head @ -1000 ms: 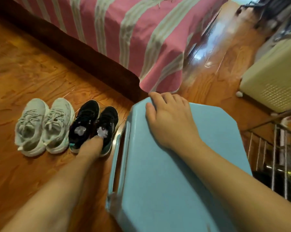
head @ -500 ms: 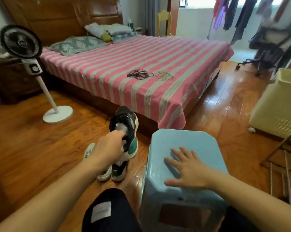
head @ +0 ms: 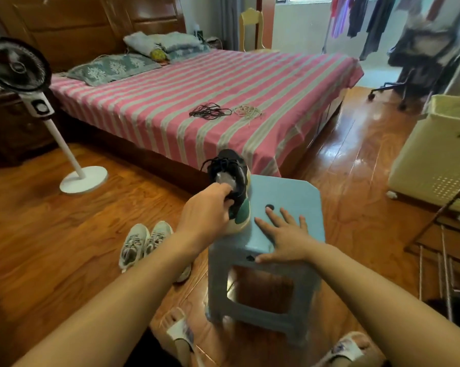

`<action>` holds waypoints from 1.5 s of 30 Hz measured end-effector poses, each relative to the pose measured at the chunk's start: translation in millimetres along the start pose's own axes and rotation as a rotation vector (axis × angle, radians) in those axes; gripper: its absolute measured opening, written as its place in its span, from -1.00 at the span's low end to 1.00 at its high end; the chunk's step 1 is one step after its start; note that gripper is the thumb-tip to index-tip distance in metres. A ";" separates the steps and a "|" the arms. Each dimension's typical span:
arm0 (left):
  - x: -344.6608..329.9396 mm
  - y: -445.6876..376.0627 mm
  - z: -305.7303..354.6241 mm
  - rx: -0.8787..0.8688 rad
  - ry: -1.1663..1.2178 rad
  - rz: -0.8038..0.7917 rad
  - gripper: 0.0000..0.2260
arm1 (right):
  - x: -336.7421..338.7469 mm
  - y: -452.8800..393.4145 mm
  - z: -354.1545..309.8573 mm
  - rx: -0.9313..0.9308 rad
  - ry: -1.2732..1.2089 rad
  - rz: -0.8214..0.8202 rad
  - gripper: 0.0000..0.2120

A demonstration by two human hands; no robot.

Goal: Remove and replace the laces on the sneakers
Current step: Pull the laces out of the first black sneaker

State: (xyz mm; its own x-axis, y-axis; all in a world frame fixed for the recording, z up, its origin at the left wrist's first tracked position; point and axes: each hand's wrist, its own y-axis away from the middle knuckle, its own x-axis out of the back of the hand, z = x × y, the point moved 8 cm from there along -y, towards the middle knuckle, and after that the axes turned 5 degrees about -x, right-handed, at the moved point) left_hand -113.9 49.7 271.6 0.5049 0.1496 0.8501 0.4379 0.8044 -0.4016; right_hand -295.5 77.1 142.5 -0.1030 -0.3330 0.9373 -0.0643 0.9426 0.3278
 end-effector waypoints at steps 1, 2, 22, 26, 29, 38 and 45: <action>-9.1 -5.0 1.1 -0.013 0.005 -0.001 -0.92 | 7.2 -5.6 4.2 -0.002 -0.107 -0.027 -0.12; -16.9 -11.1 4.4 -0.046 0.009 -0.001 -0.91 | 16.0 -11.2 11.4 -0.011 -0.270 -0.046 -0.25; -58.0 -56.7 13.7 -0.119 0.717 0.211 -0.84 | 132.5 -42.1 51.9 0.024 -1.095 0.495 -0.64; -100.4 -64.9 -26.7 0.386 0.862 -0.040 -0.86 | 132.8 -40.6 56.7 -0.023 -0.964 0.534 -0.67; -110.0 -80.6 -18.7 0.416 1.029 -0.209 -0.68 | 128.0 -38.0 58.2 -0.011 -0.978 0.536 -0.59; -74.3 -92.7 -13.3 0.075 0.734 0.014 -0.60 | 131.8 -37.4 45.7 0.028 -1.038 0.434 -0.83; -80.4 -94.0 -9.5 0.136 0.872 0.063 -0.61 | 126.7 -45.5 37.0 0.008 -1.266 0.414 -0.86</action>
State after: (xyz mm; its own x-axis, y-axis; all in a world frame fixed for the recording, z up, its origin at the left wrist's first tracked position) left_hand -188.6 -43.3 237.7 0.9367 -0.2516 0.2433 0.3264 0.8790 -0.3477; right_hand -342.4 -9.0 241.9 -0.9616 0.1771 0.2097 0.1900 0.9809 0.0425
